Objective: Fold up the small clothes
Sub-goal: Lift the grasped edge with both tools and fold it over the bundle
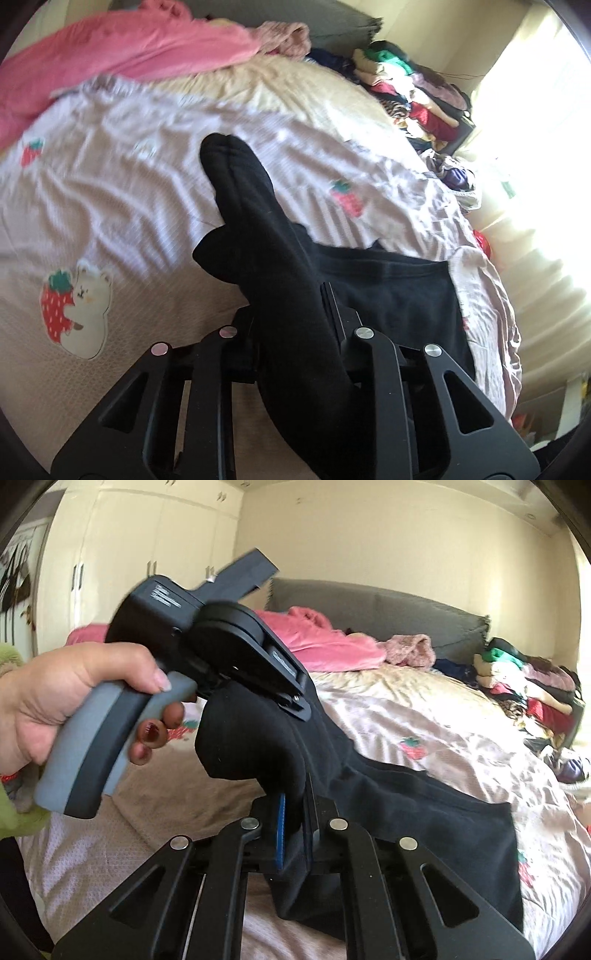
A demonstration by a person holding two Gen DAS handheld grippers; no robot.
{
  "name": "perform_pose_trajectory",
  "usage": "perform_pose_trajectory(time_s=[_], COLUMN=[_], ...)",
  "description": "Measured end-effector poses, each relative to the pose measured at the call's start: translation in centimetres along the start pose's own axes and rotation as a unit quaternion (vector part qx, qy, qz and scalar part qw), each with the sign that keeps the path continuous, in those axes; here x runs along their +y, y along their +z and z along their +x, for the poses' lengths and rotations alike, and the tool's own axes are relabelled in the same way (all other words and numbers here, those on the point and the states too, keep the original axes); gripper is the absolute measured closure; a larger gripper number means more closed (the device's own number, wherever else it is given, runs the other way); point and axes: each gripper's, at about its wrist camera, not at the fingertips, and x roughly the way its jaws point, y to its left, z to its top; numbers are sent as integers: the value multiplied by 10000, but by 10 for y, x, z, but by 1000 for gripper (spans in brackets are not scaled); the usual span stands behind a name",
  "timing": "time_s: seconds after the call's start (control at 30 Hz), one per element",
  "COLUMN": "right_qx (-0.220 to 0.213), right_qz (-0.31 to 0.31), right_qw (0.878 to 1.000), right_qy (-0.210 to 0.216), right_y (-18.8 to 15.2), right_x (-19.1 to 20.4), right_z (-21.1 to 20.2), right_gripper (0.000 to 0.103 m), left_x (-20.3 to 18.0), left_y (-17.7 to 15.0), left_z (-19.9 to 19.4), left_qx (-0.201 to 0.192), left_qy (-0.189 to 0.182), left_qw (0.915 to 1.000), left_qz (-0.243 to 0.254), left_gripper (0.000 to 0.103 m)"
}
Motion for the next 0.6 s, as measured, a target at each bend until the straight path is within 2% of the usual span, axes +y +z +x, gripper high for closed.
perform_pose_trajectory(time_s=[0.3, 0.6], right_qx=[-249, -213], right_qz=[495, 868], right_qw=[9980, 9950], right_qy=[-304, -457], right_y=[-16, -38], right_x=[-39, -68], right_z=[-42, -57], right_gripper=[97, 97], left_x=[-80, -119], left_y=[1, -7], left_z=[-13, 5], left_qx=[-274, -143], left_qy=[4, 43], left_qw=[9985, 9974], left_qz=[468, 707], left_gripper=[85, 85])
